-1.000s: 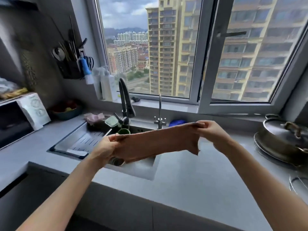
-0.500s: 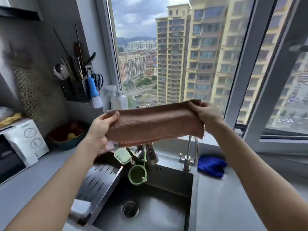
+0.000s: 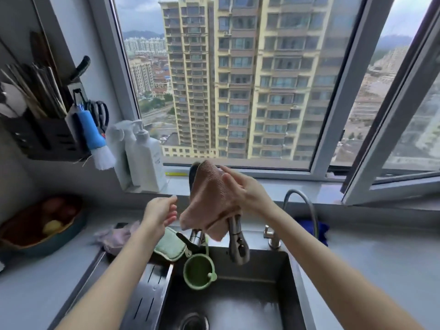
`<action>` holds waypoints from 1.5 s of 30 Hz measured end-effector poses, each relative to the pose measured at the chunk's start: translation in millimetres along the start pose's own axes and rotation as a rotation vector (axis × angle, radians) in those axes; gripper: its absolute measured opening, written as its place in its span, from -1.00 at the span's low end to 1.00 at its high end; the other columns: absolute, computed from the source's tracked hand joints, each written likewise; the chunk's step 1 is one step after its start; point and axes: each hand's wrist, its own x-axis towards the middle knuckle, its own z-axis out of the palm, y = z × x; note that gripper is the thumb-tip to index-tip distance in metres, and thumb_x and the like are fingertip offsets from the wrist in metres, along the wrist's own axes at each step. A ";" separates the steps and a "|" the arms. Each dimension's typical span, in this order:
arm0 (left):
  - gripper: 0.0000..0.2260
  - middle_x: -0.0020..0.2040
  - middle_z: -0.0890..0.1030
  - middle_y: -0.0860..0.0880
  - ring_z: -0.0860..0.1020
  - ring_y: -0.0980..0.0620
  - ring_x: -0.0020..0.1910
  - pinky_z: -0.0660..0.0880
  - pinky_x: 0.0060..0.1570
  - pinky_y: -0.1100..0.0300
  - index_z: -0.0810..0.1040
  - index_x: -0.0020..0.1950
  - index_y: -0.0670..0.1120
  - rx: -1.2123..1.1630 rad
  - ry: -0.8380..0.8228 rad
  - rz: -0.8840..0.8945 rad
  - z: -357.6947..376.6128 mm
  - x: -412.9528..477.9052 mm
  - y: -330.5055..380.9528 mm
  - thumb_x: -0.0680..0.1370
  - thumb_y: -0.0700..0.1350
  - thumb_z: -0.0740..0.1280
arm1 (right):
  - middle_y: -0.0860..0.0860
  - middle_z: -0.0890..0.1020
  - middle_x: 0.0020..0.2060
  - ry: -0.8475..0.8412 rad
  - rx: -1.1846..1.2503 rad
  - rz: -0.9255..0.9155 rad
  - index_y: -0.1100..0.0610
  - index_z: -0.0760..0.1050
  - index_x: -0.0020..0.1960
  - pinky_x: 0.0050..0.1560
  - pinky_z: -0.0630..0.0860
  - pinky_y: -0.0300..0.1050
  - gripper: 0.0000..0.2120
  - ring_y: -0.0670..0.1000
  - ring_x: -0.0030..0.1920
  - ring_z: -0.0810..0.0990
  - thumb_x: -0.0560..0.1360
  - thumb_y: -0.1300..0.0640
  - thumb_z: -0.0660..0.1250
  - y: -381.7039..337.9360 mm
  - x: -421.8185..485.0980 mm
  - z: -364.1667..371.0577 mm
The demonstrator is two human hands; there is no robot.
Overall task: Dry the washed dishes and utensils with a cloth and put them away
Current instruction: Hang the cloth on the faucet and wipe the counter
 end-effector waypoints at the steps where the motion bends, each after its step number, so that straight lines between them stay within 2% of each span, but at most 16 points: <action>1: -0.89 -0.27 0.48 -0.09 0.43 0.02 -0.35 0.44 -0.34 0.21 0.48 -0.14 -0.16 0.003 0.012 -0.026 -1.4 2.9 -7.3 0.56 -0.16 0.30 | 0.01 0.58 0.24 0.089 0.082 0.000 0.00 0.43 0.38 0.19 0.50 0.00 -0.61 0.04 0.20 0.57 0.59 -0.08 0.16 4.5 -12.1 -10.0; 5: -0.86 -0.26 0.46 -0.11 0.43 0.00 -0.33 0.42 -0.33 0.20 0.43 -0.17 -0.17 0.016 0.000 -0.214 2.6 3.8 -62.2 0.59 -0.19 0.24 | 0.02 0.68 -0.09 0.668 0.187 0.148 0.08 0.56 0.10 -0.07 0.56 -0.11 -0.82 0.01 -0.10 0.66 0.59 0.06 0.23 60.6 -83.9 -52.3; 7: -0.84 -0.25 0.46 -0.11 0.44 -0.01 -0.32 0.42 -0.32 0.20 0.43 -0.19 -0.17 0.034 -0.017 -0.328 11.0 -2.5 -94.9 0.59 -0.19 0.23 | 0.05 0.67 -0.14 0.818 0.043 0.355 0.11 0.56 0.03 -0.11 0.50 -0.09 -0.85 0.09 -0.10 0.65 0.59 0.11 0.23 110.2 -109.6 -68.7; 8: -0.83 -0.25 0.47 -0.11 0.43 -0.01 -0.32 0.42 -0.32 0.21 0.43 -0.19 -0.17 0.043 -0.024 -0.375 16.6 -6.3 -110.5 0.59 -0.18 0.22 | 0.08 0.66 -0.11 0.809 -0.060 0.481 0.12 0.56 0.04 -0.11 0.44 -0.10 -0.84 0.13 -0.07 0.63 0.58 0.12 0.23 138.2 -119.8 -73.2; 11: -0.85 -0.24 0.49 -0.11 0.44 0.00 -0.32 0.42 -0.34 0.22 0.46 -0.15 -0.18 0.070 -0.060 -0.489 36.9 -19.1 -149.5 0.59 -0.17 0.22 | 0.14 0.62 0.11 0.552 -0.350 0.693 0.13 0.54 0.19 -0.02 0.43 -0.03 -0.76 0.20 0.03 0.58 0.55 0.16 0.24 210.7 -143.2 -69.0; 15: -0.88 -0.26 0.50 -0.11 0.46 0.00 -0.33 0.42 -0.33 0.20 0.48 -0.13 -0.20 0.119 -0.088 -0.547 67.6 -36.0 -185.4 0.58 -0.20 0.23 | 0.09 0.44 0.35 0.112 -0.724 0.500 0.05 0.36 0.42 0.17 0.39 -0.03 -0.56 0.16 0.26 0.45 0.55 0.11 0.26 268.5 -145.5 -59.7; 18: -0.93 -0.26 0.51 -0.11 0.46 -0.01 -0.33 0.42 -0.33 0.20 0.47 -0.08 -0.21 0.130 -0.060 -0.554 89.1 -50.3 -200.7 0.58 -0.23 0.24 | 0.11 0.23 0.49 -0.148 -0.917 0.374 -0.05 0.16 0.52 0.40 0.22 -0.01 -0.44 0.14 0.46 0.22 0.56 -0.02 0.24 296.9 -124.8 -60.5; 23: -0.92 -0.27 0.52 -0.14 0.48 -0.03 -0.31 0.43 -0.32 0.19 0.47 -0.15 -0.21 0.127 -0.005 -0.567 113.2 -73.1 -223.4 0.55 -0.28 0.26 | 0.14 0.00 0.55 -0.391 -1.103 0.250 -0.07 -0.07 0.56 0.50 -0.09 0.15 -0.31 0.20 0.53 -0.05 0.55 -0.22 0.16 346.9 -79.6 -61.6; 28: -0.94 -0.26 0.52 -0.15 0.48 -0.04 -0.32 0.44 -0.33 0.20 0.47 -0.12 -0.22 0.167 0.047 -0.496 138.1 -62.9 -233.0 0.55 -0.29 0.25 | 0.14 -0.01 0.55 -0.498 -1.082 0.232 -0.12 -0.11 0.55 0.47 -0.07 0.23 -0.26 0.21 0.53 -0.06 0.51 -0.35 0.09 396.4 -43.8 -54.2; 31: -0.91 -0.26 0.52 -0.15 0.48 -0.03 -0.33 0.44 -0.35 0.21 0.47 -0.14 -0.20 0.198 0.033 -0.464 156.6 -59.6 -234.6 0.56 -0.29 0.24 | 0.26 0.34 0.38 -0.312 -1.066 0.115 -0.11 0.27 0.46 0.21 0.28 0.19 -0.51 0.29 0.35 0.30 0.54 0.00 0.22 410.3 -37.0 -49.1; 33: -0.90 -0.26 0.53 -0.15 0.49 -0.03 -0.33 0.45 -0.34 0.21 0.48 -0.15 -0.19 0.217 0.012 -0.450 167.0 -60.2 -237.6 0.56 -0.28 0.24 | 0.27 0.59 -0.06 -0.172 -1.042 0.030 0.00 0.58 0.20 -0.17 0.42 0.05 -0.54 0.26 -0.09 0.55 0.34 0.27 0.28 414.1 -37.4 -50.0; 35: -0.90 -0.24 0.54 -0.15 0.51 -0.03 -0.31 0.47 -0.32 0.21 0.49 -0.15 -0.17 0.227 -0.011 -0.429 174.4 -62.1 -240.5 0.56 -0.27 0.25 | 0.19 0.54 -0.32 -0.039 -0.968 0.028 0.07 0.64 0.04 -0.37 0.38 -0.08 -0.48 0.19 -0.38 0.51 0.11 0.38 0.40 415.7 -51.1 -58.6; 37: -0.93 -0.20 0.56 -0.16 0.54 -0.05 -0.27 0.49 -0.30 0.20 0.51 -0.10 -0.17 0.233 -0.037 -0.405 179.6 -64.0 -240.9 0.56 -0.25 0.26 | 0.20 0.53 -0.27 0.049 -0.779 0.154 0.09 0.61 0.15 -0.38 0.36 -0.09 -0.42 0.23 -0.38 0.52 0.15 0.42 0.44 400.8 -77.6 -76.5; 39: -0.94 -0.18 0.57 -0.17 0.56 -0.06 -0.24 0.50 -0.27 0.18 0.52 -0.09 -0.16 0.230 -0.067 -0.393 184.4 -65.5 -240.2 0.56 -0.24 0.27 | 0.20 0.57 -0.10 0.170 -0.629 0.398 0.04 0.50 0.30 -0.27 0.35 -0.06 -0.50 0.29 -0.19 0.57 0.38 0.28 0.32 388.6 -121.9 -110.4; 42: -0.95 -0.17 0.59 -0.17 0.57 -0.07 -0.21 0.50 -0.22 0.15 0.53 -0.05 -0.18 0.214 -0.119 -0.377 191.4 -67.2 -239.3 0.55 -0.23 0.29 | 0.20 0.63 -0.09 0.434 -0.649 0.653 0.00 0.49 0.29 -0.21 0.34 -0.05 -0.57 0.29 -0.12 0.58 0.44 0.10 0.16 389.0 -214.0 -181.2; 45: -0.91 -0.14 0.59 -0.18 0.58 -0.08 -0.17 0.50 -0.20 0.14 0.53 0.03 -0.20 0.201 -0.174 -0.365 198.8 -73.2 -242.4 0.55 -0.22 0.30 | 0.25 0.61 -0.17 0.569 -0.732 0.992 0.03 0.50 0.23 -0.14 0.36 -0.04 -0.66 0.31 -0.13 0.57 0.50 0.01 0.18 409.1 -314.5 -243.3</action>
